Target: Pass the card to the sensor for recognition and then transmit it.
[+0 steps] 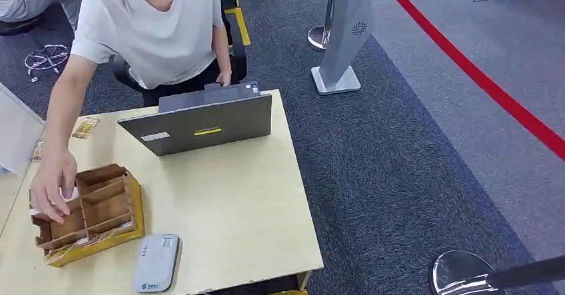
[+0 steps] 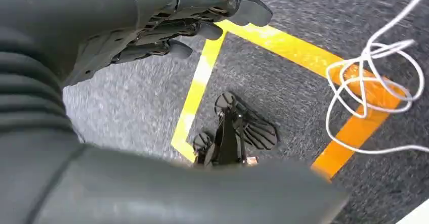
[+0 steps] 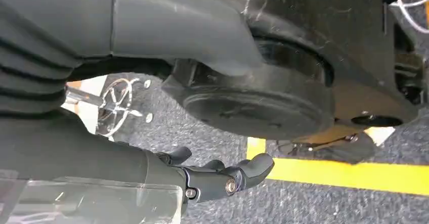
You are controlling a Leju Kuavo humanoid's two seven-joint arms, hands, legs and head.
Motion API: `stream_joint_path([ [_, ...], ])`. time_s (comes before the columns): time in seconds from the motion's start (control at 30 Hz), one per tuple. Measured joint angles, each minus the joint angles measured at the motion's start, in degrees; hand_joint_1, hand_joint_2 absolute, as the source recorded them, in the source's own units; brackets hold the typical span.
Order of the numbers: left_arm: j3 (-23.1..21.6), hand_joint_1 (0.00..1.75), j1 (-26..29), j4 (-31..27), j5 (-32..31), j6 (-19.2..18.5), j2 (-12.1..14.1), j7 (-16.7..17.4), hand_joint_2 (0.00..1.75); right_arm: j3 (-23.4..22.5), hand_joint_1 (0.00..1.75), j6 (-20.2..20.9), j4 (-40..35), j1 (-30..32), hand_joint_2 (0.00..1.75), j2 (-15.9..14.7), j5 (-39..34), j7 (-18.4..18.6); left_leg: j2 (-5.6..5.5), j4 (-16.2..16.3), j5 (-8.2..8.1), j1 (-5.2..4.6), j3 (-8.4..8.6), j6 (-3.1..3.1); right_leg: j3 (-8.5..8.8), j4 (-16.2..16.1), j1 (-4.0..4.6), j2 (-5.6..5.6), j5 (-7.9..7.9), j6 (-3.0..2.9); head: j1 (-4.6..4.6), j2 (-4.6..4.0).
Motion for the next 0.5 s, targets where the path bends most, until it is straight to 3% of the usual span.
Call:
stream_joint_path([
  [0.5,-22.32,0.0,2.61,5.02,6.42,2.29,5.29,-3.93,0.0,5.72,0.0,-5.48,13.15,-5.26,0.0,-5.42,-8.43,-7.03,-0.01,0.0,0.0,0.0,-0.04,0.0,-0.02,0.0,0.0,0.0,0.0,0.0,-0.02,0.0],
])
